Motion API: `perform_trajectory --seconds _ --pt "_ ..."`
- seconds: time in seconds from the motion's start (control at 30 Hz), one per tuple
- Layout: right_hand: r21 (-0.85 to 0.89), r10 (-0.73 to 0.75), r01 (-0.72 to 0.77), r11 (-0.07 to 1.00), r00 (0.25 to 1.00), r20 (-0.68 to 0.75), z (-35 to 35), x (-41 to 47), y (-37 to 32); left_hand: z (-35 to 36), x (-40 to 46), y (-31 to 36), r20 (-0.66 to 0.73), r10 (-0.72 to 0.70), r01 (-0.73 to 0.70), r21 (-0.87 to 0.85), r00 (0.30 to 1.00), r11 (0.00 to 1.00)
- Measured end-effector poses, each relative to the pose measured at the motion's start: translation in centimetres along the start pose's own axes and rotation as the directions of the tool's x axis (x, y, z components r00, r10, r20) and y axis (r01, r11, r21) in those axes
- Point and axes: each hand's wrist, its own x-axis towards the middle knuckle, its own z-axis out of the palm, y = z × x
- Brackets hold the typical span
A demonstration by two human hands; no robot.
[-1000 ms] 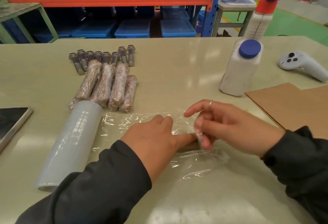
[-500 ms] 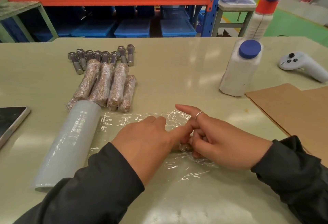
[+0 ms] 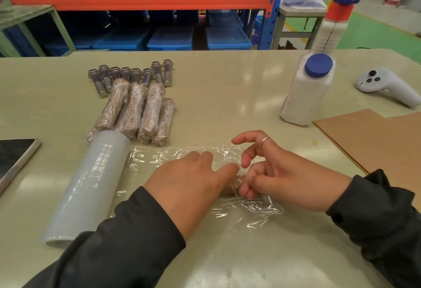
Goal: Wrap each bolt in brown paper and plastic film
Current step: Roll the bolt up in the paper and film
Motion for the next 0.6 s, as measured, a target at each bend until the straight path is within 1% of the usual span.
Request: perform_trajectory --seconds 0.07,0.1,0.13,0.17,0.2,0.23,0.27,0.3,0.33,0.37,0.4,0.47,0.53,0.6 --pt "-0.012 -0.005 0.006 1.0 1.0 0.011 0.1 -0.1 0.0 -1.3 -0.1 0.1 -0.022 0.071 -0.071 -0.024 0.997 0.997" --pt "-0.01 -0.004 0.004 1.0 1.0 0.019 0.0 -0.1 -0.1 -1.5 -0.1 0.2 0.021 0.092 -0.092 -0.041 0.995 0.995" --pt "-0.001 -0.002 0.002 1.0 1.0 0.017 -0.2 -0.2 -0.4 -0.7 0.0 0.2 -0.026 0.068 -0.069 -0.048 0.997 0.996" --pt "0.003 0.001 -0.001 1.0 1.0 -0.013 -0.6 -0.3 -0.7 0.2 0.1 0.1 -0.043 0.037 -0.038 -0.03 0.998 0.999" --pt "-0.028 0.005 -0.007 1.0 0.997 -0.072 -1.2 -0.5 -0.9 0.3 0.3 0.1 0.0 0.008 -0.008 -0.02 1.0 1.0" --pt "-0.13 0.003 -0.023 0.991 0.989 -0.146 -2.0 -0.7 -1.0 0.5 0.4 0.1 0.003 0.0 0.0 -0.008 1.0 1.0" --pt "-0.313 0.003 -0.065 0.948 0.981 -0.194 -2.8 -1.0 -1.1 0.5 0.3 0.0 -0.009 0.012 -0.012 0.011 1.0 1.0" --pt "-0.506 0.031 -0.12 0.854 0.983 -0.182 -3.4 -1.2 -1.1 0.8 0.3 -0.1 -0.003 0.01 -0.01 0.001 1.0 1.0" --pt "-0.628 0.093 -0.163 0.761 0.985 -0.144 -3.7 -1.4 -1.0 0.7 0.2 -0.1 0.006 0.002 -0.002 -0.016 1.0 1.0" --pt "-0.667 0.153 -0.182 0.722 0.983 -0.103 -3.6 -1.5 -0.9 0.5 0.2 -0.2 0.004 0.003 -0.003 -0.011 1.0 1.0" --pt "-0.645 0.184 -0.181 0.742 0.981 -0.065 -3.2 -1.4 -0.8 0.4 0.2 -0.1 0.014 0.003 -0.003 0.007 1.0 1.0" --pt "-0.557 0.166 -0.153 0.816 0.986 -0.028 -2.4 -0.8 -0.5 0.4 0.3 -0.1 0.044 -0.008 0.007 0.019 0.999 1.0" --pt "-0.485 0.146 -0.151 0.861 0.988 -0.048 -2.4 -0.4 -0.2 0.5 0.3 -0.1 0.033 -0.007 0.007 0.021 0.999 1.0" --pt "-0.357 0.144 -0.153 0.922 0.988 -0.049 -2.8 -0.3 -0.1 0.6 0.3 -0.3 0.018 -0.008 0.008 0.005 1.0 1.0"
